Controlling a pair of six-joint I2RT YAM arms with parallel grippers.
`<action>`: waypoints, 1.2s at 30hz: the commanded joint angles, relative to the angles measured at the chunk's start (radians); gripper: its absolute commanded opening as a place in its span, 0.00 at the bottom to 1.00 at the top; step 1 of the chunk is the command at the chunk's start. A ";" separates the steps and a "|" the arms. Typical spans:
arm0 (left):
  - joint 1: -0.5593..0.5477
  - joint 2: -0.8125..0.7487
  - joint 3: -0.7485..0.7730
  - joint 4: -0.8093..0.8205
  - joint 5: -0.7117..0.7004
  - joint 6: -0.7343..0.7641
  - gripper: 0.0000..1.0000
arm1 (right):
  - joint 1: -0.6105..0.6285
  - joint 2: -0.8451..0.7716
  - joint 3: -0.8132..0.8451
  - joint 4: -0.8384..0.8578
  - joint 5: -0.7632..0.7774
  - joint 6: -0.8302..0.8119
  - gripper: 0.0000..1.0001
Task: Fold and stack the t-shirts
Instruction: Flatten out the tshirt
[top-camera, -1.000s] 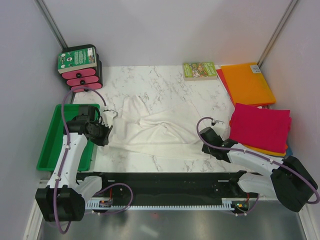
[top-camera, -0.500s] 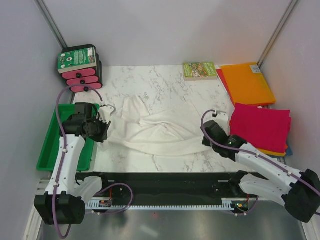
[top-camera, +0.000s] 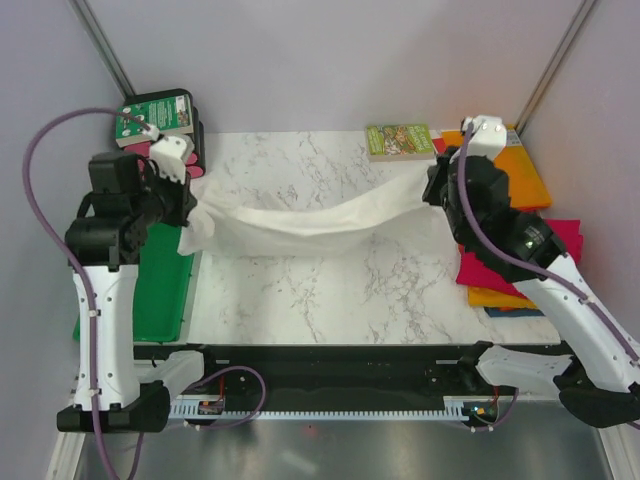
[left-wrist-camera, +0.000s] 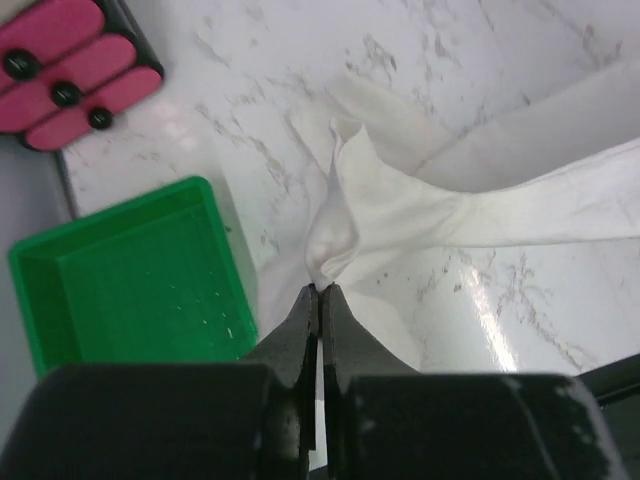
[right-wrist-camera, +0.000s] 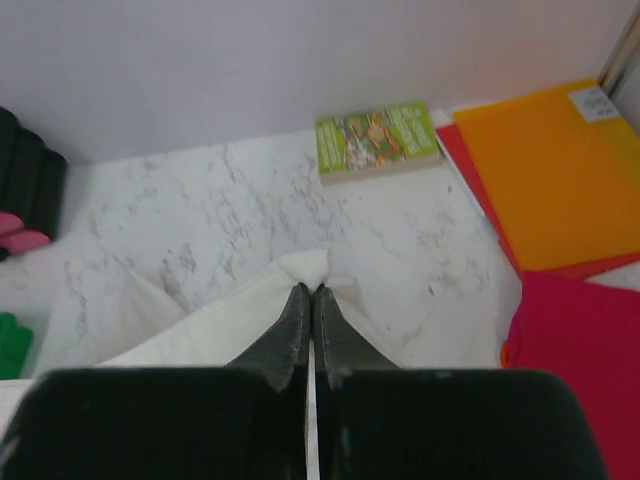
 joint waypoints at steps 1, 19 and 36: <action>0.005 0.079 0.373 0.007 -0.041 -0.099 0.02 | 0.003 0.060 0.402 -0.027 0.089 -0.167 0.00; 0.005 0.035 0.657 0.007 -0.258 -0.093 0.02 | 0.003 -0.146 0.410 -0.044 0.219 -0.272 0.00; 0.005 0.030 0.550 -0.021 -0.155 -0.122 0.02 | 0.015 -0.034 0.649 0.134 0.217 -0.331 0.00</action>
